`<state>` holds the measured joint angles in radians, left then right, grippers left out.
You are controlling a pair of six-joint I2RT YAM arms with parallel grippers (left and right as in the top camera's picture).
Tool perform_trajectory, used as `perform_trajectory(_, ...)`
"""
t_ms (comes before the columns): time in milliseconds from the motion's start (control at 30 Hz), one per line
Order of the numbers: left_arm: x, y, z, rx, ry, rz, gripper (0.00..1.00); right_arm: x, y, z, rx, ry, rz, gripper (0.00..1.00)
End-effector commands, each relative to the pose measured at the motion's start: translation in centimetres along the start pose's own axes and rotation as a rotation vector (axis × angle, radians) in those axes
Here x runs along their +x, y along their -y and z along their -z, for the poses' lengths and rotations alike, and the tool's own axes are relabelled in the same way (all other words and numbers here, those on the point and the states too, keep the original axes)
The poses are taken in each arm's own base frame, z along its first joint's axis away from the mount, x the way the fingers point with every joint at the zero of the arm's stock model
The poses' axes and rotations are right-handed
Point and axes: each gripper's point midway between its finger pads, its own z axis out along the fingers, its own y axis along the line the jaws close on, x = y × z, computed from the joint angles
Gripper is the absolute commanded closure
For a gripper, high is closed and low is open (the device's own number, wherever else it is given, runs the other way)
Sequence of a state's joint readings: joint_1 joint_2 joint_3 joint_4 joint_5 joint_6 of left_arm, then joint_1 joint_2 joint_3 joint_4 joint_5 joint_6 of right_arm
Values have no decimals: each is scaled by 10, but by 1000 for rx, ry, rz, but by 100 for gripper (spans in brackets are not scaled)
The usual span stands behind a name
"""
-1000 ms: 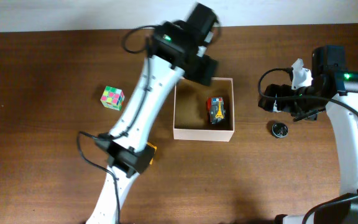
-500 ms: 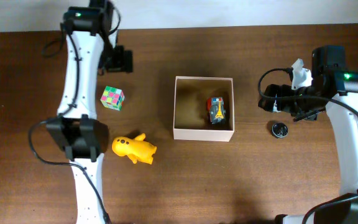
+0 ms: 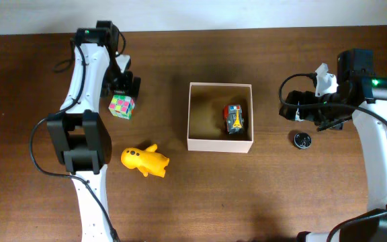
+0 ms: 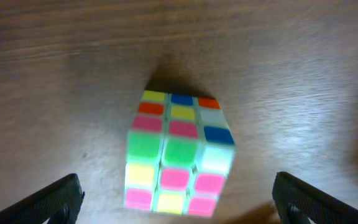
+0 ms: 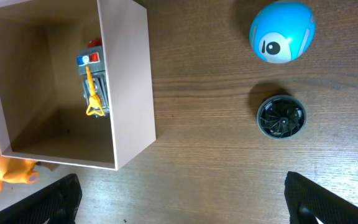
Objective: Pack container
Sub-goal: 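Grasp the Rubik's cube with the left gripper, then carry the Rubik's cube into the box and release it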
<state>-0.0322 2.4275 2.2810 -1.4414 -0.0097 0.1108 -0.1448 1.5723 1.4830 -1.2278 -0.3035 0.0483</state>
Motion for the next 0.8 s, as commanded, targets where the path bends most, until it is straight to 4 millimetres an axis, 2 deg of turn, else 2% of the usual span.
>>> perform_trajectory(0,13,2,-23,22,-55,-68,2,-6,3,5,14,21,5,1)
perform_trajectory(133,11,1,-40,12,-47,-88,6,-6,3,5,14,20,5,1)
perform_trajectory(300,4,1,-42,9,-20,-87,11,-6,3,5,14,20,5,1)
perform_trajectory(567,3,1,-41,9,-16,-87,39,-6,3,5,14,21,5,1)
perform_trajectory(767,14,5,-36,29,-58,-85,51,-6,3,5,14,23,6,1)
